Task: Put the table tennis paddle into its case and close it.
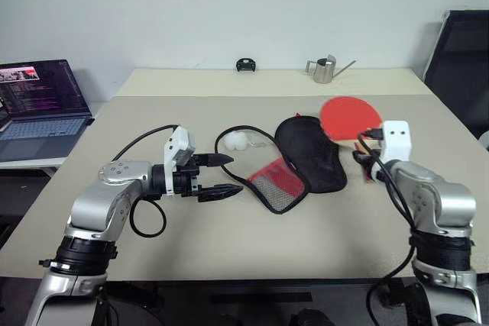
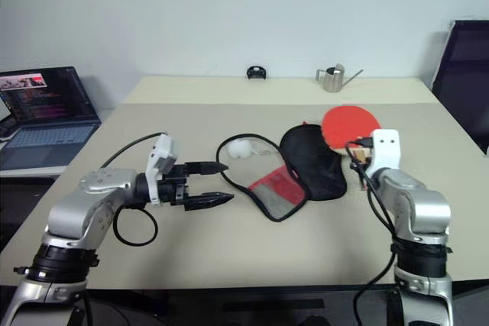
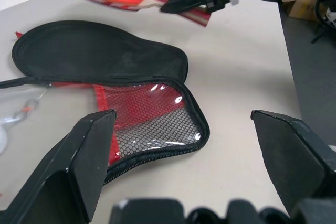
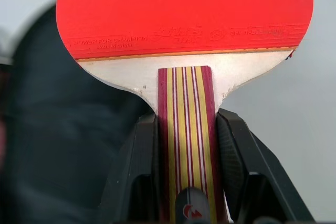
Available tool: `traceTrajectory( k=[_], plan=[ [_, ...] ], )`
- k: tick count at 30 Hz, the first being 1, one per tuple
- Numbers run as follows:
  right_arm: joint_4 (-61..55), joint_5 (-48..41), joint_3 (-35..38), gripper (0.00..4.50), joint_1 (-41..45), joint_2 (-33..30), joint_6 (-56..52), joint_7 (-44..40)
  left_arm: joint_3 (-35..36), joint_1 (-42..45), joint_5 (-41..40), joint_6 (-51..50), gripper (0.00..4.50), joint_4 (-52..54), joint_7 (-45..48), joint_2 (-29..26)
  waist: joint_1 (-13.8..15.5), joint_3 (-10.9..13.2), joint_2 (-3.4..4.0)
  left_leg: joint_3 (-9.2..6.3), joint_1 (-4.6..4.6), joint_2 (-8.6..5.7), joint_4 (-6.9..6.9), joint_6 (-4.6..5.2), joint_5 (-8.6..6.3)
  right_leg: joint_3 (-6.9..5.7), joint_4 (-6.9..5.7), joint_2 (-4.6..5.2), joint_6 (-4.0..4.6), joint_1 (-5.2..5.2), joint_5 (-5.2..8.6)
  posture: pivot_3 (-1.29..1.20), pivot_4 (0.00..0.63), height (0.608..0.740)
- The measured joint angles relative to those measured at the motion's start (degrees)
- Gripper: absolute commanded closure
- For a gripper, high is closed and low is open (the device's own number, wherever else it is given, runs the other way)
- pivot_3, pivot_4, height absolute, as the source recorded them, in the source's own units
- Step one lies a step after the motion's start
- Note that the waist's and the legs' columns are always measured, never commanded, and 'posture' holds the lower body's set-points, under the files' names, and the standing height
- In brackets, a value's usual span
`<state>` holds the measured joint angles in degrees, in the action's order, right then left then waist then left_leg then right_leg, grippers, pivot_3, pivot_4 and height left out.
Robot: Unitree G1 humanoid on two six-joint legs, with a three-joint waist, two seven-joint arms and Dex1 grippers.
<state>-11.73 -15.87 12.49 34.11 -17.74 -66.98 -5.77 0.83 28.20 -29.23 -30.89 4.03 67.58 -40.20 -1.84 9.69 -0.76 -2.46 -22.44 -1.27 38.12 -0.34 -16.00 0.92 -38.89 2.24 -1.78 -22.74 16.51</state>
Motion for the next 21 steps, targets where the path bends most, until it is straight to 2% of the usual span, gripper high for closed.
traceTrajectory(
  k=[3,14,21],
  plan=[
    [0.2,-0.1,-2.2,3.39,0.3,1.9,-0.3,-0.1,0.1,-0.3,0.0,0.0,0.0,0.1,-0.6,0.0,0.0,0.0,0.0,0.04,-0.49,-0.01,0.06,-0.07,0.05,0.02,-0.11,0.01,0.0,-0.55,-0.01,0.0,0.15,0.74],
    [6.3,1.3,-6.2,3.39,1.5,6.6,3.5,0.2,0.1,-0.4,0.0,0.0,0.0,0.2,-0.7,0.2,0.0,0.0,0.0,0.07,-0.47,0.0,0.03,-0.1,0.07,0.03,-0.1,0.01,0.01,-0.56,-0.01,0.0,0.15,0.74],
    [10.8,1.9,-7.1,3.39,2.9,7.0,6.5,0.0,0.1,-0.4,0.0,0.0,0.0,0.2,-0.7,0.3,-0.1,0.0,0.0,0.1,-0.45,0.0,0.03,-0.11,0.07,0.05,-0.1,0.0,0.01,-0.56,-0.01,0.0,0.15,0.74]
  ],
)
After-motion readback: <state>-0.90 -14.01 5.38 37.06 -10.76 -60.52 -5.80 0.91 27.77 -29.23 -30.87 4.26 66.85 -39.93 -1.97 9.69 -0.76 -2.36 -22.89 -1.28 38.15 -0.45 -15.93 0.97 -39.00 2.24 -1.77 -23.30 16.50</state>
